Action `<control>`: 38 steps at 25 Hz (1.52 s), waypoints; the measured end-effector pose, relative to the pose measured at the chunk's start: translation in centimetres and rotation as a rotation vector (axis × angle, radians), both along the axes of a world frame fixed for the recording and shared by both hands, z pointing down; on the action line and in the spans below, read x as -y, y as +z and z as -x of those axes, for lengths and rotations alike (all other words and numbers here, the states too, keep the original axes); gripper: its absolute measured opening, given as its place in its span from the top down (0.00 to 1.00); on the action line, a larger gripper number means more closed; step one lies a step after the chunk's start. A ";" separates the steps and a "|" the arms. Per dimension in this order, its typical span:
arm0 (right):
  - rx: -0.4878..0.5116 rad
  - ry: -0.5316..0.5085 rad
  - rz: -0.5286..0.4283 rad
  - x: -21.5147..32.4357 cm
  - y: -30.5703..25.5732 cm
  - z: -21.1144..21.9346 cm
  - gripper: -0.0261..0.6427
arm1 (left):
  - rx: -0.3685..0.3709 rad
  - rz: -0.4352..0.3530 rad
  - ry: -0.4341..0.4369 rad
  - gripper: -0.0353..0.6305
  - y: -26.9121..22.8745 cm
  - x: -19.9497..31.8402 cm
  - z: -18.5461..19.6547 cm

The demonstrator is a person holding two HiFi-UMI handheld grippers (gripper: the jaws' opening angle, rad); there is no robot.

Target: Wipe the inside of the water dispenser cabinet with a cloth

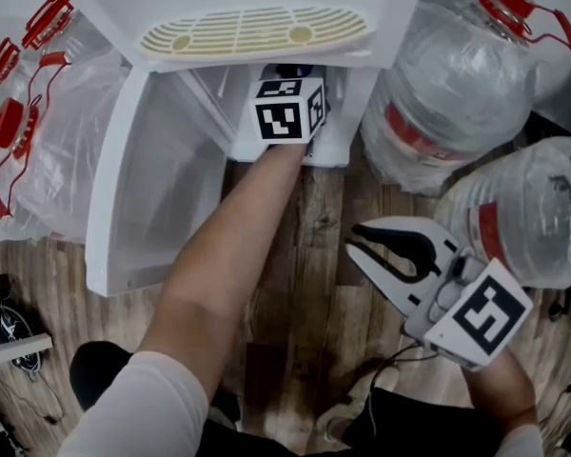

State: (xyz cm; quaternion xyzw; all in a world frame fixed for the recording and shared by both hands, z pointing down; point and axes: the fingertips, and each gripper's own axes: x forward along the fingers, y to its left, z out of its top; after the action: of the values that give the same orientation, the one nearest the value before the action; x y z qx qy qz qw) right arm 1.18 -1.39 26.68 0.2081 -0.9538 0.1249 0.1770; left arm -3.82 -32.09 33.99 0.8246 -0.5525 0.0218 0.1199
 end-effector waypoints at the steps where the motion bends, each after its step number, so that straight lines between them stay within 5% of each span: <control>1: -0.003 0.002 0.002 0.0 0.1 -0.2 0.89 | 0.005 0.007 -0.006 0.79 0.5 0.3 -0.1; 18: -0.042 0.012 0.035 -0.3 1.5 -1.5 0.89 | 0.135 0.254 0.016 0.79 11.3 0.5 -1.2; 23: -0.034 0.000 0.032 -0.4 1.3 -0.9 0.89 | 0.134 0.237 0.015 0.79 10.1 -0.3 -0.7; 32: -0.035 -0.009 0.031 -0.4 1.4 -0.8 0.89 | 0.080 0.056 -0.115 0.79 2.9 1.6 2.6; 38: -0.036 0.007 0.038 -0.3 1.7 -1.5 0.89 | 0.111 0.079 -0.123 0.79 3.9 2.9 2.9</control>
State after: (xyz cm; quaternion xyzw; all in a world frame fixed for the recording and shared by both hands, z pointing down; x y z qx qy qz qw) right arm 2.68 -1.04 28.34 0.2104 -0.9471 0.1400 0.1977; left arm -6.71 -34.99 37.88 0.7812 -0.6067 0.0816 0.1225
